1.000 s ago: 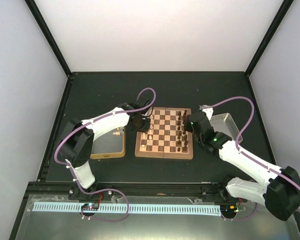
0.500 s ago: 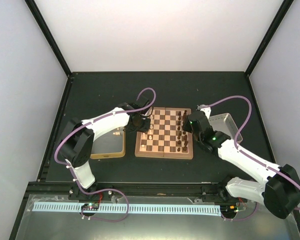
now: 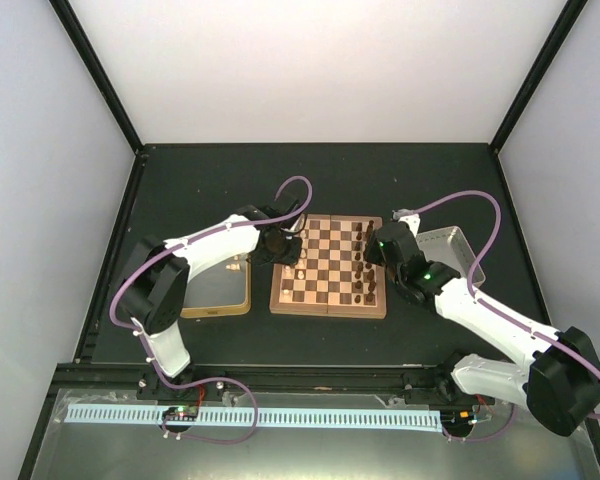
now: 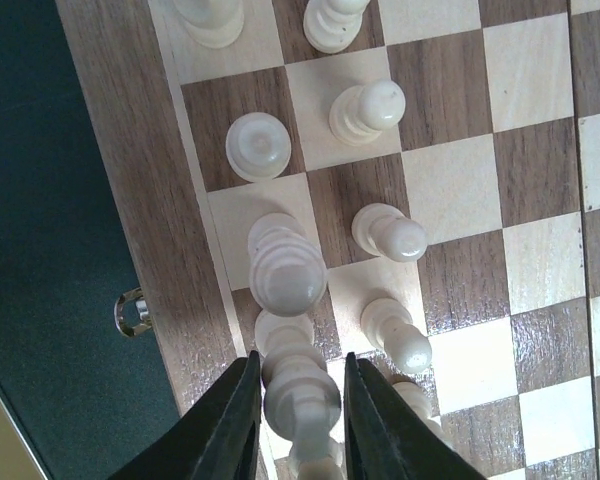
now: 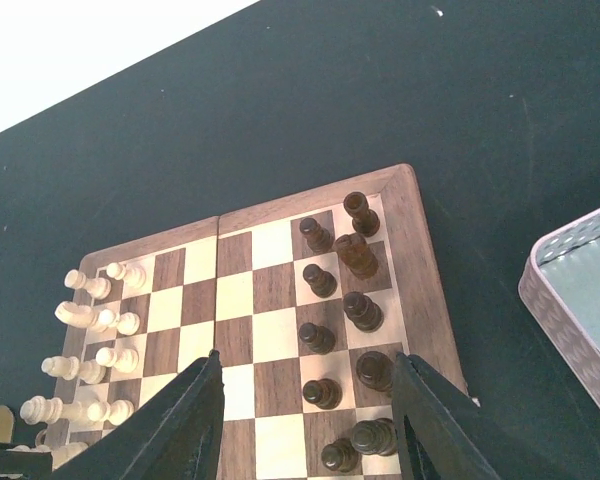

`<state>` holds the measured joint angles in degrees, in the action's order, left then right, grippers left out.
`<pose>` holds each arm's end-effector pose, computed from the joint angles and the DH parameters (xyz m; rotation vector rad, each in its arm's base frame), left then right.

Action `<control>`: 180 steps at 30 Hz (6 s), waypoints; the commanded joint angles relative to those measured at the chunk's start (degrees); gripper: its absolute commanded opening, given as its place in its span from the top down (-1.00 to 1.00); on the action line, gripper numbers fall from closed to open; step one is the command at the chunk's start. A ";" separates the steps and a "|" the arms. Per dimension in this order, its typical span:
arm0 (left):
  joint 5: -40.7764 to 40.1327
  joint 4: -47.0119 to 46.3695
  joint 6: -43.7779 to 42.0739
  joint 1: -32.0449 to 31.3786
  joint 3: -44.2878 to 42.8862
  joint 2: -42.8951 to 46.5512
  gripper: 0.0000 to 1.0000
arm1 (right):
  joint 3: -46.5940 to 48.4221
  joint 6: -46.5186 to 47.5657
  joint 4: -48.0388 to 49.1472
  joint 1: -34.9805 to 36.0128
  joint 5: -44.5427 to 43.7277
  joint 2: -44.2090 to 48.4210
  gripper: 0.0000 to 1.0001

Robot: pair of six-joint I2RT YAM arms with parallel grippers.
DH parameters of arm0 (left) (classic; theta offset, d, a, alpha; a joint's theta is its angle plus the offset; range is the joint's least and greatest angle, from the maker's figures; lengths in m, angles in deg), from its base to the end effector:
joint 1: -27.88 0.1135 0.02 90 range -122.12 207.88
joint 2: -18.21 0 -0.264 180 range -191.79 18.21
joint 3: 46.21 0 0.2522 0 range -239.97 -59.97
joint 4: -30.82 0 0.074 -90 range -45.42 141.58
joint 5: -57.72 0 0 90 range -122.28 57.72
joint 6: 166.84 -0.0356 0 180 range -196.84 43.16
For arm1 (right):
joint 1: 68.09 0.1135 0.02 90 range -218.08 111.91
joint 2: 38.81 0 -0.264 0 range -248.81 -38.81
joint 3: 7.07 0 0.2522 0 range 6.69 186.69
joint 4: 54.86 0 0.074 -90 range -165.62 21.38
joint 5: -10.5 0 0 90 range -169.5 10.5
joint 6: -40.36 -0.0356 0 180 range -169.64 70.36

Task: Set up the chess pieces on the board
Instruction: Place the chess piece on the chessboard, then pick up the chess piece from the storage box, then place the chess piece on the chessboard.

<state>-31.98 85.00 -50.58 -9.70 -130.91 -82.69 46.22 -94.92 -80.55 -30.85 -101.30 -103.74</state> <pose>0.2764 -0.2129 0.1991 0.2815 2.8277 -0.2661 0.1993 0.1349 0.2368 0.3612 2.1666 0.3972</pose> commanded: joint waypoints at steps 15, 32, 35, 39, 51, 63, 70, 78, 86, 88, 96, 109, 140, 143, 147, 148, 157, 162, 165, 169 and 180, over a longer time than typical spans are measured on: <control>-0.83 -2.58 1.29 3.88 3.06 10.53 -0.07 | 5.74 6.07 0.76 0.36 7.95 -2.58 -0.08; -21.02 -11.96 8.13 17.28 31.13 60.21 -0.20 | 42.58 22.95 -9.41 21.01 14.53 -36.42 -0.11; -22.28 -13.04 9.56 17.43 33.98 68.19 -0.22 | 48.94 24.88 -12.24 23.04 14.46 -42.34 -0.09; -23.75 -11.74 10.90 17.54 35.27 73.27 -0.25 | 55.90 26.16 -15.38 24.26 15.02 -49.15 -0.07; -22.43 -10.23 11.93 17.63 36.61 71.96 -0.29 | 68.56 29.51 -22.25 24.64 15.29 -62.74 -0.01; -22.14 -10.36 13.09 17.72 37.62 71.08 -0.29 | 74.55 30.73 -26.82 24.64 14.62 -69.61 -0.06; -22.51 -10.11 13.39 17.72 37.71 71.29 -0.29 | 76.78 30.95 -29.20 24.64 13.83 -71.71 -0.07; -22.44 -9.99 13.29 17.77 37.71 71.36 -0.29 | 78.11 31.69 -31.85 24.64 14.57 -72.23 0.00; -22.27 -10.02 13.54 17.81 37.97 70.85 -0.29 | 78.34 31.48 -34.51 24.64 14.74 -70.40 0.09; -22.12 -10.17 13.55 17.81 38.22 70.69 -0.29 | 78.46 31.47 -34.11 24.63 14.89 -70.17 0.25; -21.92 -10.02 13.51 17.81 38.07 70.32 -0.29 | 84.10 32.59 -36.95 24.22 13.12 -75.48 0.32; -21.61 -9.99 13.37 17.90 37.89 69.85 -0.29 | 87.51 37.04 -39.20 23.59 10.61 -79.67 0.36; 17.94 -37.41 6.68 17.90 46.32 61.26 -0.53 | 49.28 10.36 -3.18 14.09 32.46 -42.80 0.83; 29.04 -43.25 6.23 17.90 45.38 56.04 -0.57 | 43.02 5.77 0.38 13.42 34.87 -37.51 0.82; 38.89 -49.83 9.58 17.74 43.80 49.10 -0.56 | 37.45 1.25 3.84 13.39 37.86 -32.60 0.81; 40.48 -51.35 10.42 17.72 43.85 47.97 -0.55 | 36.45 0.50 4.35 13.39 38.68 -31.82 0.81; 39.26 -53.77 11.84 17.54 44.76 47.99 -0.01 | 32.45 -0.34 5.21 13.35 41.05 -28.61 0.78; 38.57 -54.27 11.94 17.54 45.18 48.12 0.40 | 31.37 -0.30 5.75 13.32 42.36 -27.55 0.76; 38.40 -54.38 11.03 17.54 44.97 48.42 0.62 | 30.93 0.42 5.35 13.39 42.24 -26.64 0.73; 39.56 -55.27 7.53 17.48 45.08 48.61 0.80 | 31.23 3.33 3.35 13.28 42.68 -24.92 0.64; 48.39 -58.40 0.99 13.01 44.57 49.20 0.97 | 35.68 22.82 -11.28 10.72 50.15 -20.68 0.32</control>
<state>12.58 29.71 -46.23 4.85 -84.97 -34.63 79.51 -80.47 -86.49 -19.09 -55.95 -126.62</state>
